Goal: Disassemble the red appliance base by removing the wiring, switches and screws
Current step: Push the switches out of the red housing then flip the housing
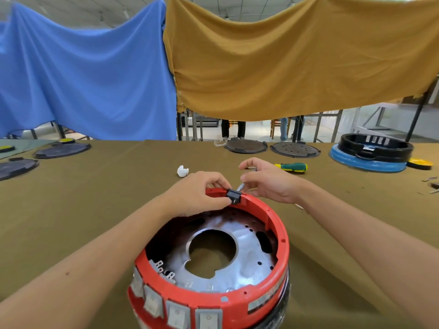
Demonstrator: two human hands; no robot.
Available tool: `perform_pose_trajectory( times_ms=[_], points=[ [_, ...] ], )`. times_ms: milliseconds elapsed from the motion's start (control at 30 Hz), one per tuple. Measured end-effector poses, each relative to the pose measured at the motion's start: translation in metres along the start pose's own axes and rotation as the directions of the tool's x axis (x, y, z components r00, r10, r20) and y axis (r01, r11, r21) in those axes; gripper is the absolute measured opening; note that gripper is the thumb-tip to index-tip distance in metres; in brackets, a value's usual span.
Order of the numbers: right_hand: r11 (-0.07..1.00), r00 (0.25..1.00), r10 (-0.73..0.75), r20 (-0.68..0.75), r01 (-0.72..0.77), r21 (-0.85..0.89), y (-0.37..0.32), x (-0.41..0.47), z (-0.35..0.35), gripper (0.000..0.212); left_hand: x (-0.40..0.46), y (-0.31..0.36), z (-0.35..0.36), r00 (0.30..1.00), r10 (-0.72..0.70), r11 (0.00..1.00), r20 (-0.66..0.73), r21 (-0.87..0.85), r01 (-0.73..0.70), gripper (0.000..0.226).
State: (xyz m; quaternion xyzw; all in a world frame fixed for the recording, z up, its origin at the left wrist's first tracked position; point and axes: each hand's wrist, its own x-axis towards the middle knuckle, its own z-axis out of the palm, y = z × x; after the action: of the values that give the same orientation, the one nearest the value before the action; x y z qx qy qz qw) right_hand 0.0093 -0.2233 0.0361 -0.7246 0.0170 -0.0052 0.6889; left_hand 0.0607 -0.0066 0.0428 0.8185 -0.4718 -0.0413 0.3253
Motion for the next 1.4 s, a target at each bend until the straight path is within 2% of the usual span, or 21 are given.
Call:
perform_pose_trajectory(
  times_ms=[233,333,433,533,567,633,667,733,833,1000,1133,1200,1300,1333,1400],
  points=[
    [0.98,0.971,0.198,0.138,-0.192,-0.056,-0.006,0.012,0.006,0.011,0.0,0.001,0.0,1.0,0.012,1.0,0.0,0.008,-0.012,0.018],
    [0.975,0.961,0.224,0.162,-0.221,-0.037,0.002,0.016,0.011,0.011,0.0,0.001,0.0,1.0,0.018,1.0,0.01,0.018,-0.018,0.017],
    [0.954,0.942,0.298,0.153,-0.299,-0.017,0.011,0.014,0.012,0.021,0.0,0.001,0.0,0.999,0.023,1.0,0.023,0.012,-0.023,0.017],
    [0.929,0.922,0.371,0.107,-0.367,-0.051,0.016,0.008,0.015,0.021,0.0,0.001,0.0,0.999,0.026,1.0,0.028,0.013,-0.026,0.016],
    [0.934,0.936,0.347,0.064,-0.339,-0.115,0.017,0.008,0.016,0.018,0.0,0.001,0.0,0.999,0.026,1.0,0.028,0.014,-0.026,0.016],
    [0.923,0.981,0.193,-0.035,-0.194,-0.334,0.016,0.011,0.016,0.011,-0.001,0.0,0.0,0.999,0.024,1.0,0.023,0.012,-0.024,0.017],
    [0.922,0.993,0.107,-0.045,-0.116,-0.368,0.013,0.013,0.015,0.007,-0.001,0.0,0.0,1.0,0.024,1.0,0.021,0.013,-0.024,0.017],
    [0.937,0.999,0.051,-0.018,-0.054,-0.346,0.004,0.016,0.013,0.005,-0.001,0.001,0.0,1.0,0.024,0.999,0.016,0.021,-0.025,0.017],
    [0.908,0.998,0.068,-0.008,-0.065,-0.413,0.0,0.018,0.01,0.007,0.0,0.001,0.0,1.0,0.018,1.0,0.022,0.017,-0.018,0.017],
    [0.944,0.997,0.066,-0.039,-0.075,-0.321,0.012,0.019,0.015,0.009,-0.001,0.001,0.0,1.0,0.009,0.999,0.025,0.041,-0.01,0.013],
    [0.927,0.996,0.053,-0.066,-0.074,-0.368,0.009,0.014,0.019,0.007,0.002,0.003,0.002,1.0,-0.023,0.996,0.02,0.089,0.022,0.014],
    [0.901,0.996,0.029,-0.089,-0.065,-0.43,0.01,0.01,0.021,0.009,0.003,0.005,0.003,0.999,-0.038,0.994,0.031,0.104,0.034,0.014],
    [0.754,0.996,-0.023,-0.086,-0.039,-0.656,0.015,0.006,0.023,0.021,0.004,0.005,0.002,0.997,-0.061,0.994,0.045,0.089,0.057,0.015],
    [0.73,0.996,-0.046,-0.076,-0.018,-0.683,0.016,0.007,0.023,0.026,0.004,0.005,0.002,0.997,-0.066,0.994,0.049,0.087,0.061,0.015],
    [0.788,0.992,-0.087,-0.096,0.01,-0.615,0.013,0.006,0.024,0.022,0.005,0.005,0.002,0.996,-0.068,0.994,0.055,0.085,0.063,0.016]
  ],
)
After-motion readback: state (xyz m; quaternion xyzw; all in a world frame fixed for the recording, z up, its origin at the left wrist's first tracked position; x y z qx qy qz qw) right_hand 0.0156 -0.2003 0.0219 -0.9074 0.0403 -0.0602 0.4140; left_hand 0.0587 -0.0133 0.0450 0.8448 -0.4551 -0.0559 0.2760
